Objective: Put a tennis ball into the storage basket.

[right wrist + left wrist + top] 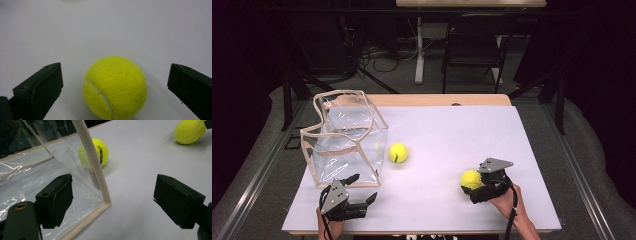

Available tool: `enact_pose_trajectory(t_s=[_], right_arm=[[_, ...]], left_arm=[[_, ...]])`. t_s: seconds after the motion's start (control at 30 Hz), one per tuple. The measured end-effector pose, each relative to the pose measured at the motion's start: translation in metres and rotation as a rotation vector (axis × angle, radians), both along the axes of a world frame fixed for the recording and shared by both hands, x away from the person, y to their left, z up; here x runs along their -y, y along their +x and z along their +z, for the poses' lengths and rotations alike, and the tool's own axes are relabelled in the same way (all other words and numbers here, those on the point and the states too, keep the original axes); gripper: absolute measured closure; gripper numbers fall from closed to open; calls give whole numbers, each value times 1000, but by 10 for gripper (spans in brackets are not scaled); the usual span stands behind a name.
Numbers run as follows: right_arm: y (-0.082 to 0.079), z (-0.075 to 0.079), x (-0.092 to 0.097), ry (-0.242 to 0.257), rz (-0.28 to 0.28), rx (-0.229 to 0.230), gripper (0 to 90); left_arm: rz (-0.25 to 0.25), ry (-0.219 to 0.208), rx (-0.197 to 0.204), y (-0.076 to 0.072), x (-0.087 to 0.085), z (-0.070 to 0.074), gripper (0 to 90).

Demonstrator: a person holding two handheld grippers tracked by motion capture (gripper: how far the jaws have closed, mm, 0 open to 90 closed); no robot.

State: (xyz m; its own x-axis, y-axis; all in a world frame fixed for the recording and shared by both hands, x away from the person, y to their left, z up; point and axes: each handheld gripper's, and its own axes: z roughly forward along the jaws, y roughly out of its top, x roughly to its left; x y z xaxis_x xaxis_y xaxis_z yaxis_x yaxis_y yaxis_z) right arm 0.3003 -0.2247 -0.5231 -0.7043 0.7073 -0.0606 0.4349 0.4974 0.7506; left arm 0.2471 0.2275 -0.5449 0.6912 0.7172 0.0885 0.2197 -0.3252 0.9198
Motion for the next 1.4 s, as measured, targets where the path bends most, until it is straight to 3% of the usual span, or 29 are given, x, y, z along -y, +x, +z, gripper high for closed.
enact_pose_trajectory(t_s=[0.27,0.67,0.87,1.17,1.4], right_arm=[[3,-4,0,7,-12,-9,0],[5,-15,-2,-2,-5,-58,7],[4,-16,-1,3,-8,-60,92],[2,-20,-1,-31,-23,-58,232],[2,-20,0,-29,-27,-61,254]], left_arm=[[-1,4,-4,1,1,-1,159],[0,5,-3,1,0,-1,159],[3,4,-5,0,-1,-1,159],[1,4,-6,0,-1,-1,160],[4,3,-7,0,-1,-1,159]])
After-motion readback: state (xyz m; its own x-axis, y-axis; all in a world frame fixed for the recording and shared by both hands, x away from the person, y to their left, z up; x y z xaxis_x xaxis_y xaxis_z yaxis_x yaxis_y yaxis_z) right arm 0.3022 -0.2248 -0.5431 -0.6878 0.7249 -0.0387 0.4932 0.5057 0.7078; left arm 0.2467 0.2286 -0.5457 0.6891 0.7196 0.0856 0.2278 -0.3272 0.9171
